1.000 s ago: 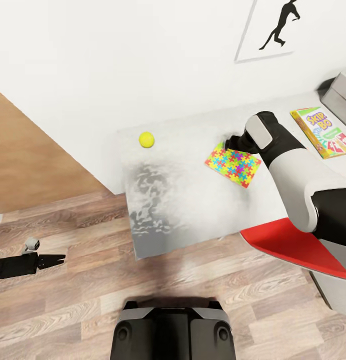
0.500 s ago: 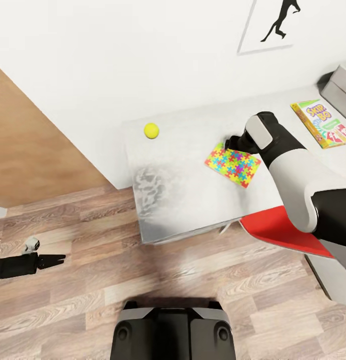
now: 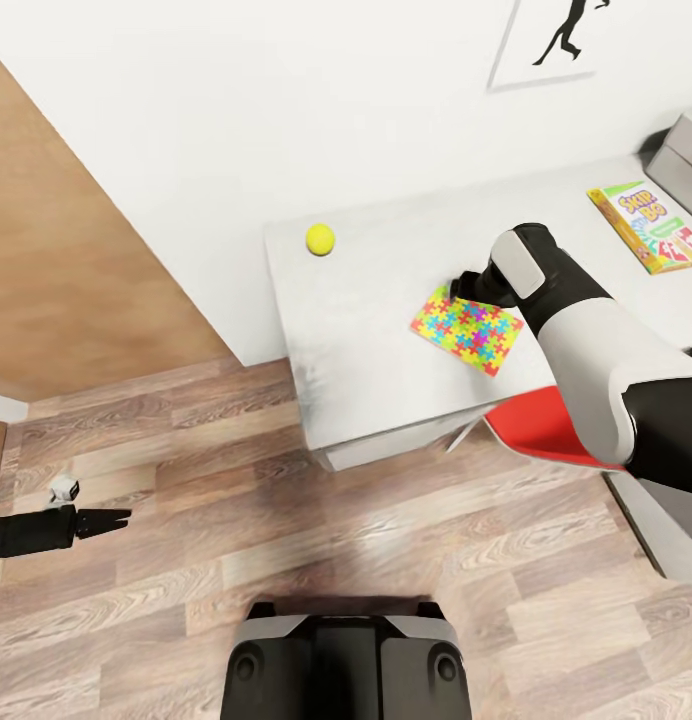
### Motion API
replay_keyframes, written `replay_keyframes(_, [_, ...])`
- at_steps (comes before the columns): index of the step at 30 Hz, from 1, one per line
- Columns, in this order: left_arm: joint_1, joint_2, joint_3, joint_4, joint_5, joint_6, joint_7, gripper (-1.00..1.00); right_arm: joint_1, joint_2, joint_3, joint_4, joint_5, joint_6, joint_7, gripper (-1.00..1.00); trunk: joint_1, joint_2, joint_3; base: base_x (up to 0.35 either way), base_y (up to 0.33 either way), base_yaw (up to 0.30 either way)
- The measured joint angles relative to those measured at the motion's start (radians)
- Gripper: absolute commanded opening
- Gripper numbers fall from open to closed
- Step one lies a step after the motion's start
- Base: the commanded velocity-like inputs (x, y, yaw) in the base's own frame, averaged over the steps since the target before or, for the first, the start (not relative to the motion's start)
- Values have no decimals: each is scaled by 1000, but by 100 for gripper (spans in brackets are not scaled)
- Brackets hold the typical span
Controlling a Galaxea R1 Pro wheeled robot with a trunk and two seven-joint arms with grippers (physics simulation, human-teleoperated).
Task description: Put all the toys in the child's room - the three board games (two on the bed and one on the table), the two jigsaw puzzles on the table, and the tennis ball on the table - inside the toy box on the table in the child's room.
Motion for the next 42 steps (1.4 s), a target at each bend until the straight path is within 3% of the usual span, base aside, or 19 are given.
replay_keyframes(42, [0,-1,-1,0,0,0,0,100,1,-2,-2,-1,-3,-2,7,100,0,0,0,-80,47,0])
